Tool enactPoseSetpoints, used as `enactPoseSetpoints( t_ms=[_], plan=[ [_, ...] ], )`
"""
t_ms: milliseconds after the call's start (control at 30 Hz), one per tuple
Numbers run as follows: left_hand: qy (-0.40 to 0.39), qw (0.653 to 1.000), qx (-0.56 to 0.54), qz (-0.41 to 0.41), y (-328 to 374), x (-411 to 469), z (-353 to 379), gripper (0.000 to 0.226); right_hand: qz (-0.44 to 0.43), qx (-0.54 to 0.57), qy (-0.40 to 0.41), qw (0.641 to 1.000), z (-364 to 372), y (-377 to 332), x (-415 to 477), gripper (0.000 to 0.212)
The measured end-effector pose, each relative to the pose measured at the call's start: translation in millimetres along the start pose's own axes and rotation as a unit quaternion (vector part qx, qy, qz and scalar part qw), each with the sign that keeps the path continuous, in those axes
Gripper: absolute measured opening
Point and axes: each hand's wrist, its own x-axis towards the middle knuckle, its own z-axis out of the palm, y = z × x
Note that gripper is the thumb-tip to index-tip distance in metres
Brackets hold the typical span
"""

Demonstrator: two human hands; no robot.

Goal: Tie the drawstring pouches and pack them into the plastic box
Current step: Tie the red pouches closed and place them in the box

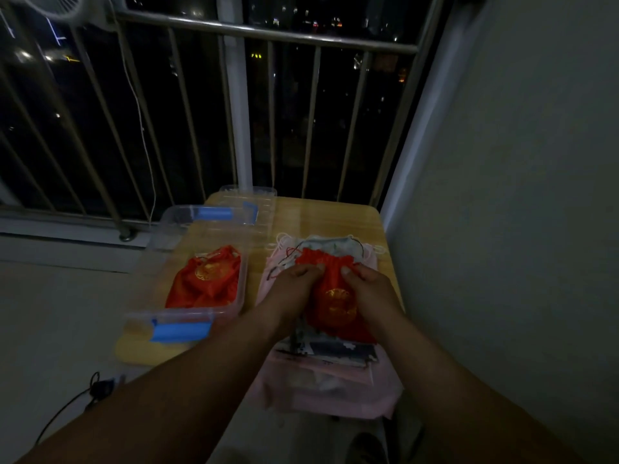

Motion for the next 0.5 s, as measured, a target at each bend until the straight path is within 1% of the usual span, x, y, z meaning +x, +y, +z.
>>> enactPoseSetpoints(
  t_ms=[100, 167, 200, 267, 367, 467, 500],
  plan=[
    [0.020, 1.000, -0.010, 0.014, 1.7, -11.6, -3.9, 0.025, 0.010, 0.033, -0.022, 0.999, 3.4, -3.1, -15.0, 0.029],
    [0.026, 0.999, 0.000, 0.025, 1.7, -18.6, -4.7, 0.024, 0.022, 0.058, -0.034, 0.998, 4.3, -7.2, -25.1, 0.036],
    [0.026, 0.999, 0.005, 0.029, 1.2, -21.3, -4.9, 0.023, 0.029, 0.072, -0.033, 0.996, 4.7, -7.2, -27.6, 0.039],
    [0.024, 0.999, 0.004, 0.036, 1.9, -30.4, -4.7, 0.021, 0.038, 0.099, -0.026, 0.994, 5.5, -10.1, -35.9, 0.038],
    [0.021, 0.998, -0.038, 0.039, 5.1, -43.6, -1.8, 0.024, 0.035, 0.113, -0.028, 0.993, 6.3, -14.1, -47.6, 0.038],
    [0.039, 0.997, -0.046, 0.051, 8.2, -50.6, 0.5, 0.021, 0.046, 0.128, -0.019, 0.991, 5.9, -16.9, -54.1, 0.034],
    [0.046, 0.996, -0.048, 0.052, 8.2, -52.5, 0.4, 0.020, 0.053, 0.136, -0.015, 0.989, 5.9, -17.5, -55.6, 0.037]
  ],
)
